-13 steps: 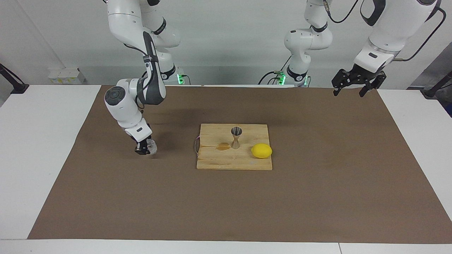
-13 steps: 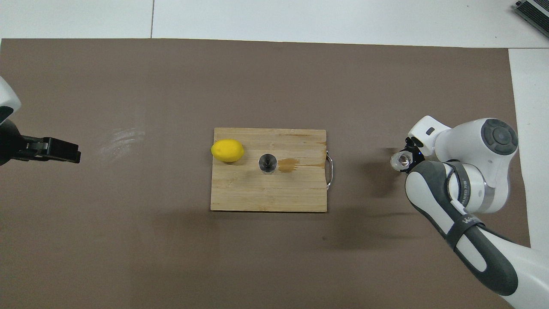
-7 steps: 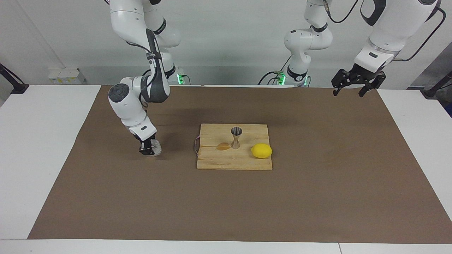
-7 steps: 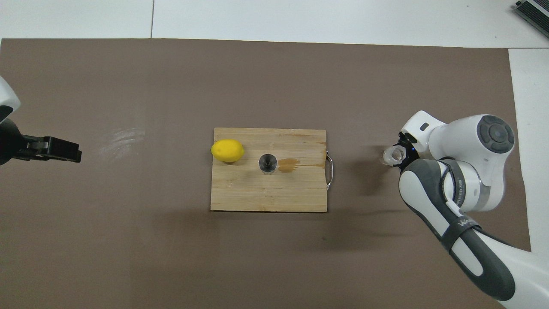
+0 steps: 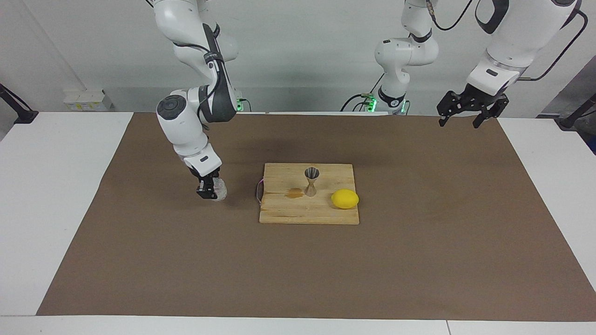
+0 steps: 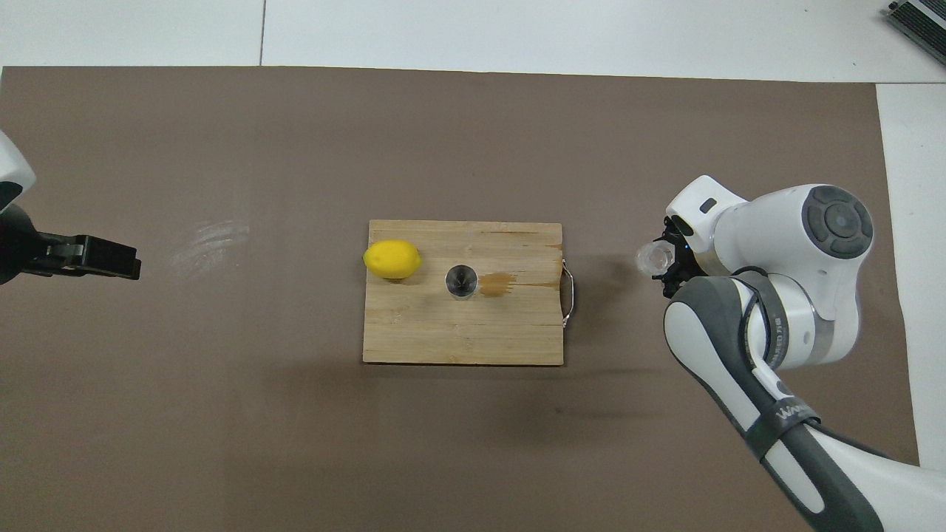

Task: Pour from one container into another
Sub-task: 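Lift the white cup with the right gripper toward the board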

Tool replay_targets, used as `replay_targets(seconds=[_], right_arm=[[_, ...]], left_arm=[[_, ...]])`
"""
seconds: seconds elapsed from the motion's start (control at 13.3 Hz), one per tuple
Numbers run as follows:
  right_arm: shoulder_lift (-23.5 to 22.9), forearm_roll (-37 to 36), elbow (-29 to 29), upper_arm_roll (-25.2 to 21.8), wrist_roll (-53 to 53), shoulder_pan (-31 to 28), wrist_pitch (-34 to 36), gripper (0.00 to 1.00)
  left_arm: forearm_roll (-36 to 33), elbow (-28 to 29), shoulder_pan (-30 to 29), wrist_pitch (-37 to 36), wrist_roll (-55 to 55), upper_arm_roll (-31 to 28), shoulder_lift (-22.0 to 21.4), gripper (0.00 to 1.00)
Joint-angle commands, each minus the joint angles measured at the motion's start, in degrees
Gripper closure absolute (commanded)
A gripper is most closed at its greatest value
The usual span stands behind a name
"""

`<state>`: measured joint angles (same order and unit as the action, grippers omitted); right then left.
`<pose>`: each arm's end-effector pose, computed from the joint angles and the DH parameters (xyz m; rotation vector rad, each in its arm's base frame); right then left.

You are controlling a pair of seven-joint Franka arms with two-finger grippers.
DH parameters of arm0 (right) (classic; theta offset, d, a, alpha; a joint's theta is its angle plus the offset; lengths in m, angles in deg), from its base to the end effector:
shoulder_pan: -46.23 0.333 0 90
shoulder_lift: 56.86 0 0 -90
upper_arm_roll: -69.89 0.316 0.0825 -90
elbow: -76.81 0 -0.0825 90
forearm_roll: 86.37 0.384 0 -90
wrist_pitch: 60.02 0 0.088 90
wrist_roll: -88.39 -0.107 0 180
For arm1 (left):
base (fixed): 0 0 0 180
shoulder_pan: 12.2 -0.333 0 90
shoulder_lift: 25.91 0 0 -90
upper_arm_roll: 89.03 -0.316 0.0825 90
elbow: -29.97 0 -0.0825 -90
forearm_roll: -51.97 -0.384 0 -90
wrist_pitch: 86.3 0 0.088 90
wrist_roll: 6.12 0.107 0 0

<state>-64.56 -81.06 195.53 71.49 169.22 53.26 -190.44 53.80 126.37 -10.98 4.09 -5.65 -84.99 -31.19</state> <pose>0.5706 0.0886 0.3730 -2.2771 -2.1285 -0.1580 0.5226 -0.0533 0.6220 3.1128 -0.1546 -0.0218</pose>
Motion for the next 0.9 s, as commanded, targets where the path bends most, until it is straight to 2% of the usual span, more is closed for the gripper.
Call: replay_targets(seconds=[0.0,0.23,0.83], right_arm=[[1.6,0.2,-1.5,0.5,-3.5,0.9,3.9,0.85],[2.2,-0.1,-4.4,2.0,-6.2,1.0,8.1,0.85],[1.8,-6.7,-10.1,2.2,-20.6,8.2,13.3,0.84]], left_arm=[[0.5,-0.3,0.6,0.4,-0.6,-0.3,0.3,0.00],[0.5,-0.3,0.5,0.7,-0.5,-0.3,0.3,0.00],[0.0,-0.3,0.8,1.3,0.1,-0.3,0.4,0.00]])
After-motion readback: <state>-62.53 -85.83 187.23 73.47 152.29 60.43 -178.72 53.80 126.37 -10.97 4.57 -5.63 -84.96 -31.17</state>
